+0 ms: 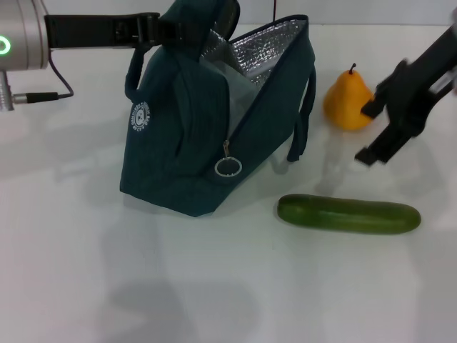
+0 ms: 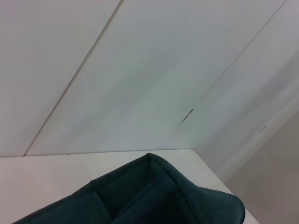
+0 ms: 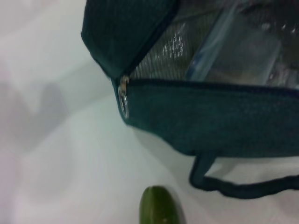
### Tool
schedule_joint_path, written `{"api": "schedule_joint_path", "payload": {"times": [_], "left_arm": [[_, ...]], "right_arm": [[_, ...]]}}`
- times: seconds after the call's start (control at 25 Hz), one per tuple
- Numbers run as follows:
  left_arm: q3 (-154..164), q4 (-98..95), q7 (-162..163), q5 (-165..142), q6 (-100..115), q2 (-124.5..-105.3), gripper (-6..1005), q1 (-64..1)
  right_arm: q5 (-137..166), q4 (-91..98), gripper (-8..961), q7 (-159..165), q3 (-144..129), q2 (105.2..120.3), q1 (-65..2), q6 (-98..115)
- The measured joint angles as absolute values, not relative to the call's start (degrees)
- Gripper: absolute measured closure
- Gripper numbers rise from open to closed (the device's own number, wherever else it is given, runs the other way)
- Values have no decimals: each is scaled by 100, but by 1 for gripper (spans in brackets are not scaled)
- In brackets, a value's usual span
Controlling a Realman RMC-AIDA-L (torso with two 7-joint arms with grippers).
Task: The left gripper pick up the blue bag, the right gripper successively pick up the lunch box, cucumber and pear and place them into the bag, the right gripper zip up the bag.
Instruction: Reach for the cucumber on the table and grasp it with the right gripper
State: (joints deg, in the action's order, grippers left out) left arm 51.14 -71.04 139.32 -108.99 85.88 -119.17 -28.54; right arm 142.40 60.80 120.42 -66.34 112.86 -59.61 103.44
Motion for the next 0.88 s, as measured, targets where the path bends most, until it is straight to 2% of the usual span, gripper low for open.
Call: {"api": "schedule_joint_path", "payload": {"times": [0.04,0.16,0.88], "left_arm": [[5111,-7077,13932,-10899,8587,-11918,945,-2867],[5109,-7038,13931,-10899,8586,-11918,945,-2897],[5124,-6897,13913,-10899,8517,-11935,945,-2986]], "right_arm": [[14531,6037,68,12077,-6750,11466,-6069,10360],[14625,5925,68,12150,-6940,11542,-6150,10367],[14439,4702,68,12229,-7800,11605,-6412,9471]]}}
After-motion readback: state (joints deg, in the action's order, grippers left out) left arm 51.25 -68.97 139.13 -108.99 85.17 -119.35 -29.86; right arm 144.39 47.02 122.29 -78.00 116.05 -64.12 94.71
